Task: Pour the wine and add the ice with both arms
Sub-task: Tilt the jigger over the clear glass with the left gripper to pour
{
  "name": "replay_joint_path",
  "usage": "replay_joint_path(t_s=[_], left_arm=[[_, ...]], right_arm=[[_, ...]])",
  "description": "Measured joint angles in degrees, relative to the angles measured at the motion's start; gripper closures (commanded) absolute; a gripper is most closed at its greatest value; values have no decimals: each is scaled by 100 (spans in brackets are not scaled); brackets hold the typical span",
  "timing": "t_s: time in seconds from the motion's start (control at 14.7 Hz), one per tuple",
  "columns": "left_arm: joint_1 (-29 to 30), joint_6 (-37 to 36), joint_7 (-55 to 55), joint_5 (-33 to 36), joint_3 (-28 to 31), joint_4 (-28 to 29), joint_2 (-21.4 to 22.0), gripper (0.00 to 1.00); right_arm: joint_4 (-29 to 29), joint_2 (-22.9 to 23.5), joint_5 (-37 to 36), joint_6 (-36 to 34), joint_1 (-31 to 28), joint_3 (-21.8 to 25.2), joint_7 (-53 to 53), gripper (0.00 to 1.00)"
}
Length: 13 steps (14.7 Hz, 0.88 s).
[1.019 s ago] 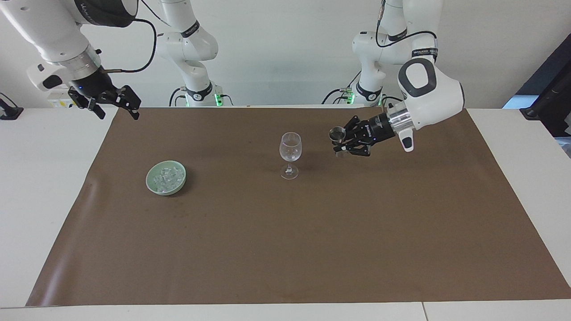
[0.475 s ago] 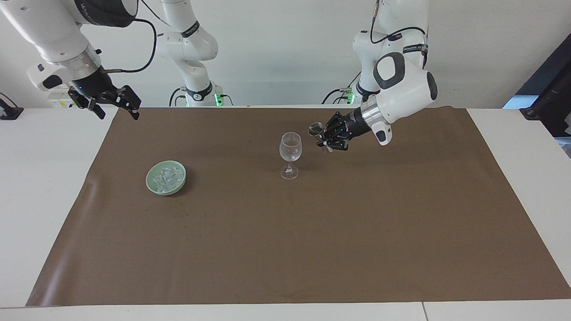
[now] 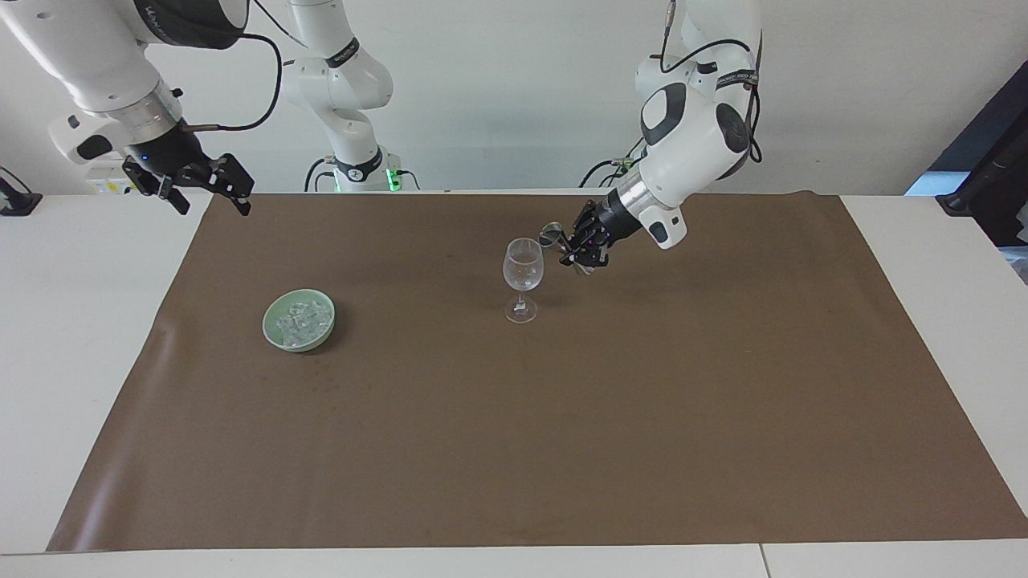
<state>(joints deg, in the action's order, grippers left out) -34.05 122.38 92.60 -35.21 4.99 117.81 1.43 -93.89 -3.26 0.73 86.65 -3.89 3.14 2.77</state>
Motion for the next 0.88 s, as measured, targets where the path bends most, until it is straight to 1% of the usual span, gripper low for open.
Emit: replay_joint_path(t_s=[0.2,0.61,0.88], left_arm=[[-153,29,221,437,-12,-45,-14,100],[-395,86,997,1601,-34,-348,-134,100],[-613,91,1363,2297,-46,-403,-186,100]], right_arm=[[0,0,0,0,0,0,0,0],[0,0,0,0,0,0,0,0],[0,0,0,0,0,0,0,0]])
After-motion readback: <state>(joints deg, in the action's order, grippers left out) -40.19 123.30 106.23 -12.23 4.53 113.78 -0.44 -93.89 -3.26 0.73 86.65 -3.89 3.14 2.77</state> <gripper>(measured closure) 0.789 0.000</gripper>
